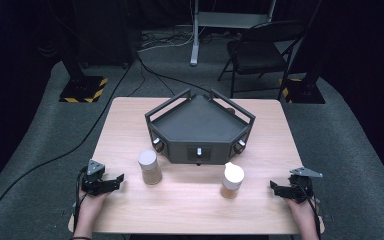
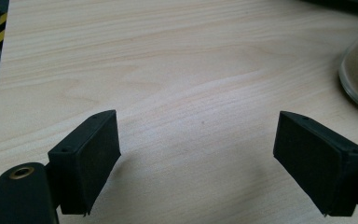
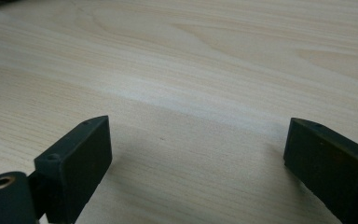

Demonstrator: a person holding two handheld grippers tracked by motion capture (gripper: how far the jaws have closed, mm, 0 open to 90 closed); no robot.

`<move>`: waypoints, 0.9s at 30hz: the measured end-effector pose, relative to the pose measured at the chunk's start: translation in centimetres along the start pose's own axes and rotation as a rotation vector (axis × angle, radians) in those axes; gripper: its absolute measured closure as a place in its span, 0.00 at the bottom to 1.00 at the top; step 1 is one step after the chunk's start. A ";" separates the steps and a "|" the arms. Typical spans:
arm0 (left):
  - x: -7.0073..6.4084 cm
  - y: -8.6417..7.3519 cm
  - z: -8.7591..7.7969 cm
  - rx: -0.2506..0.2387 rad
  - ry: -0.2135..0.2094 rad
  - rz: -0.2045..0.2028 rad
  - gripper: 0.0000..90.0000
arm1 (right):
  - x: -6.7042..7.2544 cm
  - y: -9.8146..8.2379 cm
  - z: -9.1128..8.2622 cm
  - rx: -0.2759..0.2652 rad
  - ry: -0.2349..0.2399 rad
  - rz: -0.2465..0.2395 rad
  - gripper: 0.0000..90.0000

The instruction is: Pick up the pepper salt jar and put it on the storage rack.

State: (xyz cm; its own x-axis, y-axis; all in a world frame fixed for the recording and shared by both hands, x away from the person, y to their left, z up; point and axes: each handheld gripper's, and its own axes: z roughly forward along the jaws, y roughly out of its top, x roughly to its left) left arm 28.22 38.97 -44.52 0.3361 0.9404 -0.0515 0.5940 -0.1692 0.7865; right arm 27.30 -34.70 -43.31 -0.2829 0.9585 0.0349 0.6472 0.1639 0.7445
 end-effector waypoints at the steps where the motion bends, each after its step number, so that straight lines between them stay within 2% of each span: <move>1: 0.0 0.1 0.0 0.004 0.003 -0.003 0.16 | 0.0 0.0 0.0 -0.001 0.000 -0.001 0.07; 3: -0.1 0.3 0.1 0.021 0.010 -0.006 0.16 | 0.1 0.0 0.0 -0.001 0.000 -0.003 0.06; 6: -0.4 1.0 0.4 0.066 0.028 0.011 0.15 | 0.3 0.1 0.1 0.009 -0.007 -0.018 0.05; 9: -0.6 1.1 0.5 0.069 0.032 0.021 0.13 | 0.6 0.3 0.2 0.018 -0.015 -0.034 0.04; 20: -0.4 1.2 0.6 0.076 0.020 0.027 0.10 | 0.6 0.4 0.3 0.025 -0.012 -0.038 0.01; 27: -0.5 1.2 0.6 0.078 0.033 0.016 0.09 | 0.7 0.5 0.4 0.026 -0.014 -0.037 0.01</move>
State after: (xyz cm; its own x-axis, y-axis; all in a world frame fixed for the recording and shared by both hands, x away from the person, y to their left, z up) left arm 29.25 38.10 -43.92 0.3230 0.9462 -0.0179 0.6439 -0.2058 0.7369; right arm 27.66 -33.88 -43.17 -0.2975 0.9547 -0.0019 0.6546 0.2054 0.7276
